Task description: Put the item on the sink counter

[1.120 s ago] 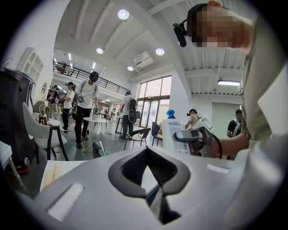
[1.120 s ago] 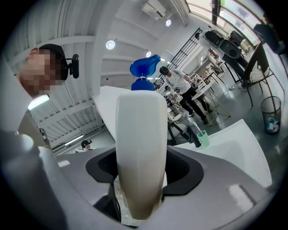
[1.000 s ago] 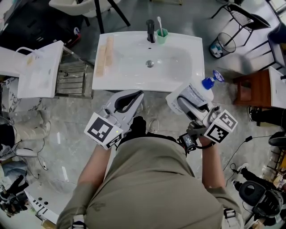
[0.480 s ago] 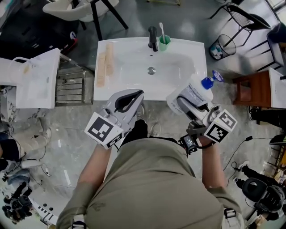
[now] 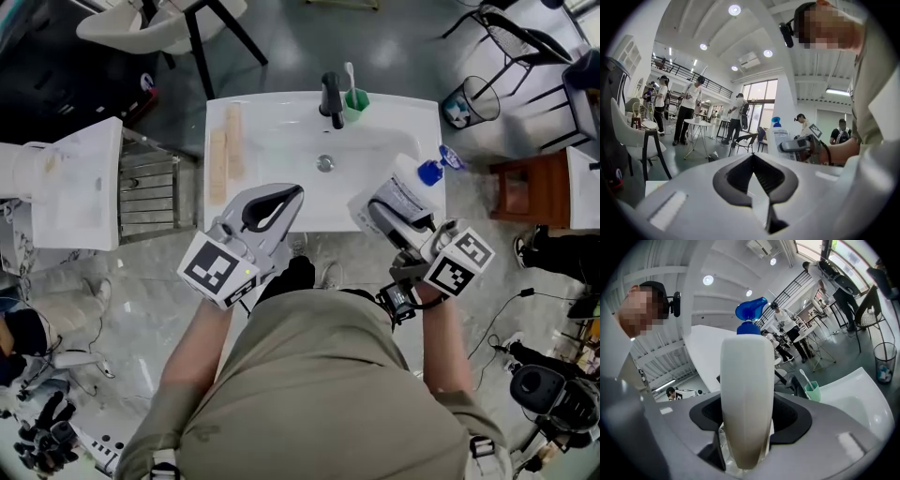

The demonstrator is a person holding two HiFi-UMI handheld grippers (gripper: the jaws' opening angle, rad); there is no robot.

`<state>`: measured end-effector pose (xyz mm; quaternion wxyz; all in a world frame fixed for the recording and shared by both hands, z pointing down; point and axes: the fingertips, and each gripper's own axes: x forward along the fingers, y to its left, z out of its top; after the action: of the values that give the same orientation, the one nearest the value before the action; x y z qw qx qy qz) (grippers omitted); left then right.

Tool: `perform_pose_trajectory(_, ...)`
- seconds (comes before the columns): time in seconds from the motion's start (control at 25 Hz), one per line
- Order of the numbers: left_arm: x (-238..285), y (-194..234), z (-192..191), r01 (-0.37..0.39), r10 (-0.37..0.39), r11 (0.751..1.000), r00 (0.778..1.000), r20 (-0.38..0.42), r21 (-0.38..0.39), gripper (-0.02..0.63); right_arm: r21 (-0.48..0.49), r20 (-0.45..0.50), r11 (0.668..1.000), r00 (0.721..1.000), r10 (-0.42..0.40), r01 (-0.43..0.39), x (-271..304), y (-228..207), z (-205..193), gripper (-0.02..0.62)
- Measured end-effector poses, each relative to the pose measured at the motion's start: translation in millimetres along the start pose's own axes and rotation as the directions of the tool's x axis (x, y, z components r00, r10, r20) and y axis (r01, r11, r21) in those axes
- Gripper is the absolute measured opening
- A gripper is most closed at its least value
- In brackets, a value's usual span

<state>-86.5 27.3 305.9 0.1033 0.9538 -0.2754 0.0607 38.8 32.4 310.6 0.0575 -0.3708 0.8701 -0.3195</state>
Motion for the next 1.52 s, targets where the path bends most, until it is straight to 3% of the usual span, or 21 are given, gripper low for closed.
perform_pose_trajectory(0.8, 2.5, 91.2, 1.0, 0.082, -0.082, 0.996, 0.996, -0.017, -0.021, 0.006, -0.011, 0.015, 0.997, 0.997, -0.072, 0.073, 92.0, -14.5, 19.1, 0.276)
perform_pose_trajectory(1.2, 19.0, 102.0, -8.9, 0.092, -0.094, 0.995, 0.995, -0.042, -0.041, 0.006, -0.003, 0.025, 0.995, 0.995, -0.096, 0.096, 101.9, -44.6, 29.8, 0.276)
perform_pose_trajectory(1.52, 37.9, 99.8, -14.4, 0.050, -0.055, 0.997, 0.995, -0.078, -0.055, 0.006, 0.014, 0.019, 0.995, 0.995, -0.097, 0.097, 99.3, -81.6, 38.6, 0.276)
